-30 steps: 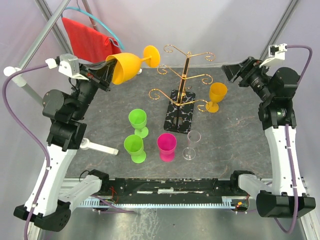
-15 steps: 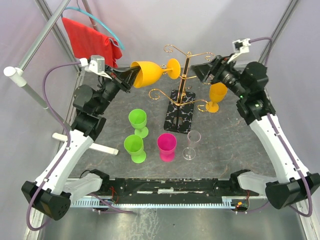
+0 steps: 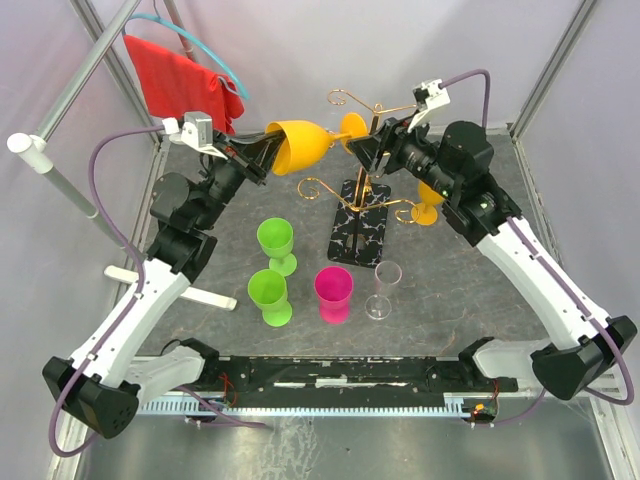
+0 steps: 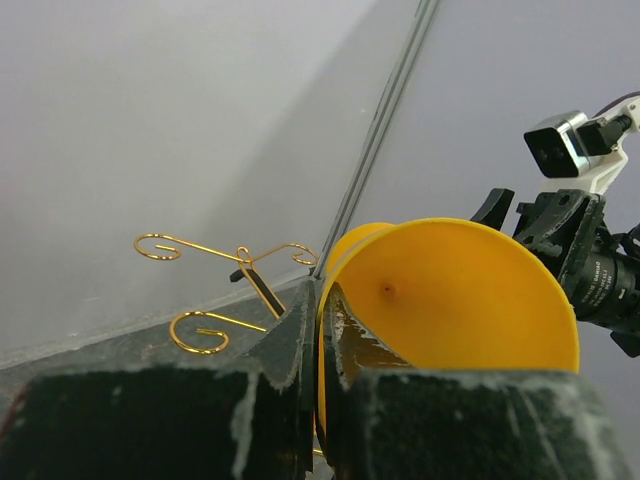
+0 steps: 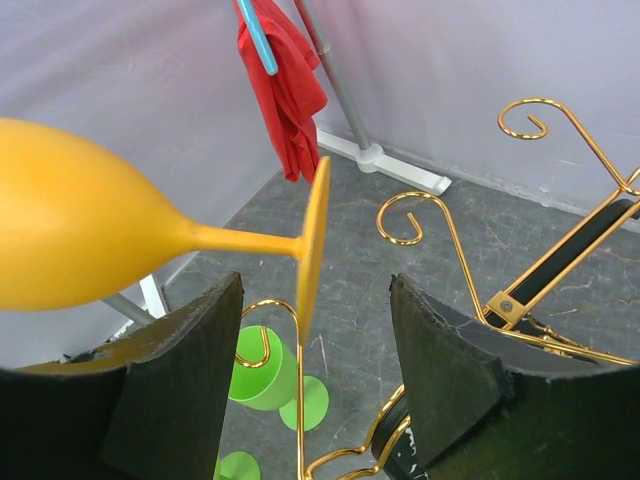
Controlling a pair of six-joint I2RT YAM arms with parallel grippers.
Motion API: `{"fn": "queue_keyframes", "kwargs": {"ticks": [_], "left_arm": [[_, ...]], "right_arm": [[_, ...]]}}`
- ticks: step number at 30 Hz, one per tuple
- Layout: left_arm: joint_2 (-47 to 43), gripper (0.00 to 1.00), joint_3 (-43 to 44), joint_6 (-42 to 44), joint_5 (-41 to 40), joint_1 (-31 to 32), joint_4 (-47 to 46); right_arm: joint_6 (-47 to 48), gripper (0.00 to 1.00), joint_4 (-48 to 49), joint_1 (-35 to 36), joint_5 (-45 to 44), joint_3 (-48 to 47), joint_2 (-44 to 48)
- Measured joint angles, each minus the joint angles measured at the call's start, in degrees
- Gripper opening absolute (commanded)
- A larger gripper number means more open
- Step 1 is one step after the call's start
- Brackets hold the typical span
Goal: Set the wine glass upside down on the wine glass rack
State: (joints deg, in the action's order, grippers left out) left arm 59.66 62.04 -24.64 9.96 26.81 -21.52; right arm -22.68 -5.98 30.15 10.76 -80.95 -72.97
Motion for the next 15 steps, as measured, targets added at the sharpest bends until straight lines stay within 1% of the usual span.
{"fn": "queue_keyframes", "kwargs": {"ticks": [6, 9, 12, 15], "left_arm": [[0.4, 0.03, -1.0, 0.0, -0.9, 0.1, 0.0], [-0.2, 0.03, -2.8, 0.0, -1.4, 0.1, -1.4], [-1.9, 0.03, -7.4, 0.0, -2.8, 0.1, -6.0], [-3.5, 0.03, -13.2, 0.0, -4.6, 0.1, -13.3]], "right_arm": [[2.0, 0.67, -2.3, 2.0, -3.2, -1.6, -1.2], [0.4, 0.7, -6.6, 2.3, -8.6, -3.1, -1.2], [-3.8, 0.73, -10.1, 2.3, -14.1, -4.2, -0.7], [-9.2, 0.74, -12.3, 2.3, -16.7, -4.2, 0.8]]}}
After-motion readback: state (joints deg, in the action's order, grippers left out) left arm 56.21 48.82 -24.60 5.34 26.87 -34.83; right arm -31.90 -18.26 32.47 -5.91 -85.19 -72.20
